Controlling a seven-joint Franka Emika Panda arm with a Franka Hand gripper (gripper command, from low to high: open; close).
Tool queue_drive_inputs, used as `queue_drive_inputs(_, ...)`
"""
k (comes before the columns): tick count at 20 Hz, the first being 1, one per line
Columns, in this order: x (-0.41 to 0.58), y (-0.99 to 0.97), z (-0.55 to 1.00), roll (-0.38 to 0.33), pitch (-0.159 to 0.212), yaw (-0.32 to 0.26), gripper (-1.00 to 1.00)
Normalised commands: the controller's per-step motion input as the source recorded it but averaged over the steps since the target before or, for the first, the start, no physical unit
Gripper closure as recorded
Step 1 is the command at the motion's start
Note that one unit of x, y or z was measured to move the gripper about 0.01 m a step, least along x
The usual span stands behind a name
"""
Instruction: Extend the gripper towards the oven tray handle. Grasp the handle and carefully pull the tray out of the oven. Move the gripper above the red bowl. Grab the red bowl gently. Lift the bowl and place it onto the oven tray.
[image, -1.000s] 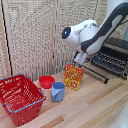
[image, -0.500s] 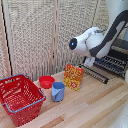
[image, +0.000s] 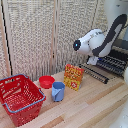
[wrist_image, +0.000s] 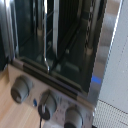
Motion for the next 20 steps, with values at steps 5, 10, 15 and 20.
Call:
queue_drive_inputs(5, 0.181, -0.47, -0.26, -0.034, -0.022, -0.021, -1.0)
queue_drive_inputs(10, -0.134, -0.58, -0.16, 0.0, -0.064, -0.044, -1.0)
queue_drive_inputs(15, -0.19, -0.51, -0.05, 0.0, -0.048, -0.012, -1.0)
queue_drive_inputs(20, -0.032, -0.27, -0.08, 0.0, -0.003, 0.0, -1.0)
